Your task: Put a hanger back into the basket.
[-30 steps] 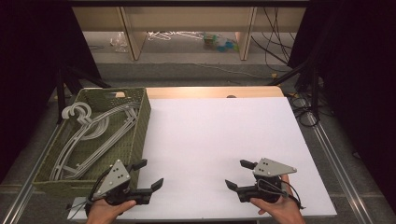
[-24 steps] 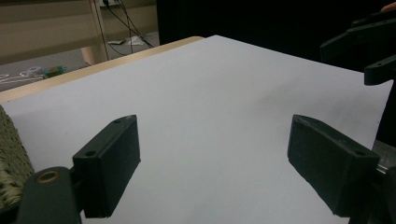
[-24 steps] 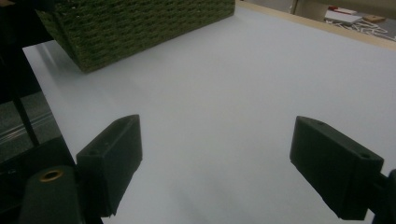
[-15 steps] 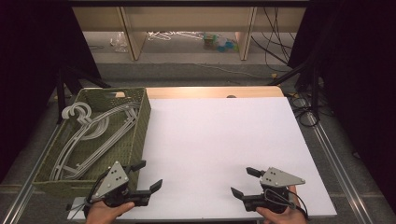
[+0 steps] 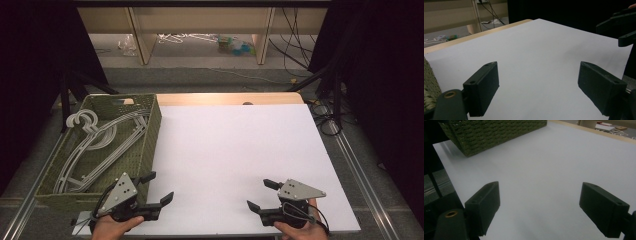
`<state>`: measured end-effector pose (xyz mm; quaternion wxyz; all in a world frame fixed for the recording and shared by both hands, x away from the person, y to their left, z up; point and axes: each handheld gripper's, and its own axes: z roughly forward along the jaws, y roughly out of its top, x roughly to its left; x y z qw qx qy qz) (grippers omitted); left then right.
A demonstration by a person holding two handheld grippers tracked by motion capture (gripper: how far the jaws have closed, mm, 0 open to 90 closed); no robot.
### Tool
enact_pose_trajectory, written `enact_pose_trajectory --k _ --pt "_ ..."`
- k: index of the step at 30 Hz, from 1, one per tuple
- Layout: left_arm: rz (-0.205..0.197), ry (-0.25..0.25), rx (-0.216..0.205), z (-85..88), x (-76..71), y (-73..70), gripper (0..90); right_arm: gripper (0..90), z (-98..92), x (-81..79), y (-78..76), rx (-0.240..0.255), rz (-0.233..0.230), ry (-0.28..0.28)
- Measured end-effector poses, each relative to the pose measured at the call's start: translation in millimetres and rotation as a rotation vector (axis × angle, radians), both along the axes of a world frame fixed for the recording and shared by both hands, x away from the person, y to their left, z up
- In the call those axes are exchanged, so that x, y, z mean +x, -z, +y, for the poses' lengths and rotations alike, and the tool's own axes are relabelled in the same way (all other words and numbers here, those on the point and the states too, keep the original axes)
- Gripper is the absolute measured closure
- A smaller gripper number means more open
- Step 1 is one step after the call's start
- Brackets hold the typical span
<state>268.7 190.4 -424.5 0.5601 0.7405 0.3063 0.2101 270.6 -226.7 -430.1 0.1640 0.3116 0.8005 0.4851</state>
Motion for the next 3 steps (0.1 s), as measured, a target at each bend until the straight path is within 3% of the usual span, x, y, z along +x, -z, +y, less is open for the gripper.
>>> enact_pose_trajectory --k 3 --pt "0.006 -0.001 -0.019 -1.1 0.3 0.6 17.1 17.8 0.2 0.2 0.8 0.002 0.021 -0.010"
